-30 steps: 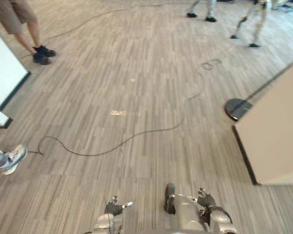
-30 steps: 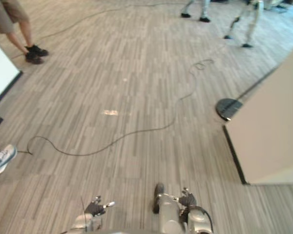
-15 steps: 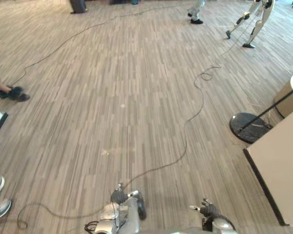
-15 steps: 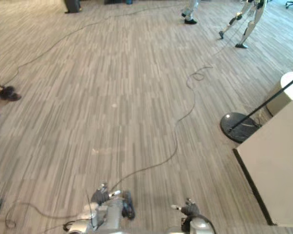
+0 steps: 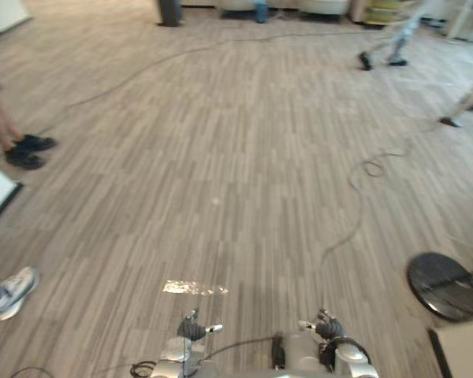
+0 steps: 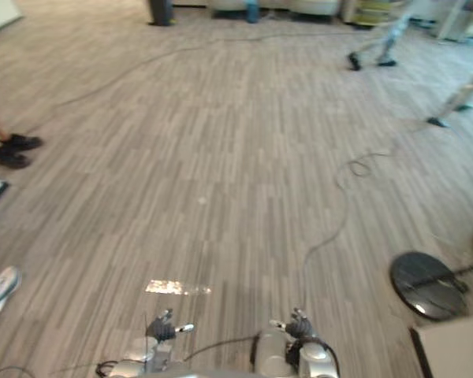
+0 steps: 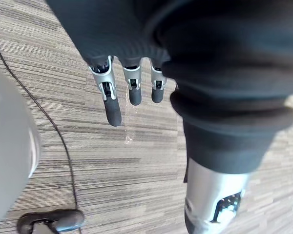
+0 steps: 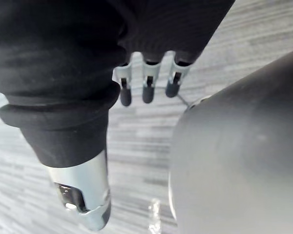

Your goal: Organize washtable

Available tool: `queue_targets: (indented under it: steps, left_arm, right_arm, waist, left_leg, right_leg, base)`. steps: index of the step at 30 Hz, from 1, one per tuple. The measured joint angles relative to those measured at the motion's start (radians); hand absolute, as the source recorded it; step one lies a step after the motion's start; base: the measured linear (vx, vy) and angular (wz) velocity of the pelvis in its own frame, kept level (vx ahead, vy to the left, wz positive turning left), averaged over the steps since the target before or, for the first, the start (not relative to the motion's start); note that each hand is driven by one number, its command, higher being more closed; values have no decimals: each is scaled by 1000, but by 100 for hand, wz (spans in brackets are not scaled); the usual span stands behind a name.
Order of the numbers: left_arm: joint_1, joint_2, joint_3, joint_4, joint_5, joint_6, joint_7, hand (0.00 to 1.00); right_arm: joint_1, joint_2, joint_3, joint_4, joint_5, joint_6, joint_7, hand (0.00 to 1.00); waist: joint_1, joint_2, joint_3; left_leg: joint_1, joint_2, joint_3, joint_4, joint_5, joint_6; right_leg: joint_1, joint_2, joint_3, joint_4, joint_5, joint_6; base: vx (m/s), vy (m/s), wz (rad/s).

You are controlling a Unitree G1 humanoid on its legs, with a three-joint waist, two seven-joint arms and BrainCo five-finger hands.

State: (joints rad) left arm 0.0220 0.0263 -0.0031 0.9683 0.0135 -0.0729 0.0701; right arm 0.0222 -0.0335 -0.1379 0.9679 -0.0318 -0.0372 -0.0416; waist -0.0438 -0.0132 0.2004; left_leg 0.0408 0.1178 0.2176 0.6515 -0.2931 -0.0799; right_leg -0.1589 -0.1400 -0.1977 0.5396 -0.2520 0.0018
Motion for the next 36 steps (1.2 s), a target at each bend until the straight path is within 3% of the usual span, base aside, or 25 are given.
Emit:
queue_targets:
  steps: [1, 2, 3, 4, 5, 8, 9, 11, 12, 15, 18, 20, 21, 22, 23, 24, 26, 28, 29, 32, 33, 36]
  left_arm:
    - [2, -6, 16, -5, 0, 1, 0, 0]
    - [12, -16, 34, -24, 0, 1, 0, 0]
    - [18, -16, 38, -26, 0, 3, 0, 0]
    - [18, -17, 38, -23, 0, 4, 0, 0]
    - [17, -19, 35, -21, 1, 3, -1, 0]
    - [10, -18, 30, -15, 1, 1, -2, 0]
    - [-3, -18, 25, 12, 1, 2, -1, 0]
    - [-6, -17, 10, 24, 1, 2, -1, 0]
    - [-6, -2, 5, 39, 2, 3, -1, 0]
    - [-16, 34, 4, 69, 3, 6, -3, 0]
    - [-16, 43, 5, 99, 10, 10, -3, 0]
    - [-11, 44, 5, 106, 22, 11, -4, 0]
    - [-11, 47, 5, 111, 28, 11, -4, 0]
    - [-11, 46, 5, 111, 28, 11, -4, 0]
    - [-2, 38, 6, 107, 27, 11, -4, 0]
    - [2, 42, 8, 104, 27, 12, -4, 0]
    - [3, 57, 8, 105, 27, 12, -4, 0]
    - [4, 50, 17, 109, 27, 12, -4, 0]
    - [4, 36, 43, 106, 28, 16, -7, 0]
    - [10, 36, 87, 97, 28, 18, -4, 0]
    - [18, 35, 95, 96, 25, 17, -4, 0]
    - [20, 36, 93, 100, 27, 18, -5, 0]
  right_arm:
    - [12, -2, -2, -18, 3, 1, -1, 0]
    - [25, -6, -3, -47, 4, 4, -5, 0]
    - [31, -4, -6, -46, 7, 5, -9, 0]
    - [34, -2, -9, -41, 13, 5, -10, 0]
    - [35, 0, -14, -18, 20, 4, -13, 0]
    - [28, 4, -33, 0, 23, 6, -15, 0]
    - [24, 6, -54, 11, 23, 8, -18, 0]
    - [22, -2, -53, 21, 22, 9, -19, 0]
    - [18, 7, -50, 30, 22, 9, -20, 0]
    - [18, 26, -50, 40, 20, 11, -17, 0]
    - [18, 25, -49, 46, 19, 11, -6, 0]
    - [12, 25, -49, 41, 21, 8, 1, 0]
    - [7, 24, -49, 38, 21, 7, 2, 0]
    - [5, 25, -49, 37, 21, 7, 2, 0]
    - [4, 20, -49, 35, 22, 2, 3, 0]
    - [3, 24, -46, 37, 22, 1, 2, 0]
    - [7, 19, -16, 43, 19, 2, 1, 0]
    - [5, 9, -11, 46, 13, 2, 1, 0]
    - [3, 8, -11, 39, 12, 1, 1, 0]
    - [5, 6, -9, 48, 2, 3, 0, 0]
    - [6, 6, -10, 48, 2, 3, -3, 0]
    - [6, 5, -11, 50, 1, 2, -2, 0]
  waist:
    - [1, 10, 2]
    - [3, 26, 4]
    - [-1, 25, 4]
    - [-1, 22, 3]
    - [-1, 7, -6]
    - [-1, -1, -9]
    - [-1, 7, -13]
    - [2, 24, -19]
    - [-6, -4, -31]
    - [-17, -42, -44]
    - [-15, -30, -41]
    - [-22, -26, -40]
    - [-23, -24, -39]
    - [-23, -24, -39]
    - [-31, -9, -32]
    - [-36, -18, -33]
    - [-25, -35, -42]
    - [-26, -25, -48]
    - [-32, -14, -41]
    - [5, -10, -36]
    - [4, -9, -38]
    - [1, -4, -44]
  left_leg:
    - [-33, 35, 20, 90, 25, -27]
    - [-85, 114, 81, 239, 44, -40]
    - [-94, 173, 150, 286, 35, -28]
    - [-96, 193, 180, 278, 30, -22]
    - [-99, 209, 259, 154, 30, -21]
    - [-115, 182, 273, -80, 36, -23]
    - [-112, 137, 229, -279, 83, -9]
    - [-97, 86, 139, -380, 278, 18]
    - [-79, 57, 127, -382, 264, 22]
    - [-64, 38, 150, -382, 230, 38]
    - [-3, 28, 215, -390, 188, 45]
    - [31, 17, 255, -409, 172, 52]
    - [52, 10, 284, -423, 167, 53]
    - [67, 3, 297, -437, 167, 53]
    - [91, 2, 309, -464, 164, 57]
    - [118, -4, 317, -480, 159, 62]
    - [128, -24, 321, -476, 142, 36]
    - [110, -26, 282, -452, 142, 36]
    - [78, -6, 266, -402, 137, 35]
    - [10, 34, 182, -256, 118, 24]
    - [7, 38, 117, -257, 107, 13]
    - [29, 38, 103, -327, 93, 15]
  right_leg:
    - [17, 7, -11, 0, -16, -6]
    - [58, 23, -16, -5, -42, -27]
    - [103, 26, -16, -17, -62, -31]
    - [125, 25, -16, -31, -64, -33]
    - [161, 10, -5, -81, -63, -31]
    - [189, -8, 10, -126, -56, -19]
    - [198, -13, 22, -141, -55, -17]
    - [204, -9, 50, -160, -49, 20]
    - [226, -22, 80, -199, -32, 58]
    - [245, -49, 120, -247, -6, 85]
    - [224, -52, 197, -209, 35, 96]
    - [159, -57, 242, -95, 53, 95]
    - [96, -61, 250, 2, 87, 73]
    - [71, -68, 240, 44, 106, 62]
    - [44, -86, 196, 105, 120, 48]
    - [40, -87, 134, 114, 92, 54]
    - [46, -87, 12, 43, 90, 35]
    - [96, -75, -22, -64, 68, 17]
    - [113, -57, -22, -117, 63, 18]
    - [131, -18, 18, -177, 63, 19]
    - [139, 0, 22, -196, 64, 20]
    - [132, 13, 36, -220, 49, 45]
  base:
    - [399, -188, 23]
    - [413, -135, -2]
    - [387, -118, -8]
    - [437, -95, -21]
    - [276, -57, -19]
    - [275, 42, -18]
    - [267, 174, -26]
    - [276, 219, -36]
    - [226, 183, -31]
    - [172, 179, -25]
    - [65, 187, -68]
    - [3, 171, -72]
    - [-16, 137, -52]
    - [-24, 163, -54]
    - [-32, 102, -36]
    - [-35, 70, -27]
    - [-19, 41, -15]
    - [38, 26, 3]
    - [35, -53, 7]
    - [8, -65, -26]
    - [28, -38, -30]
    - [-13, 27, -14]
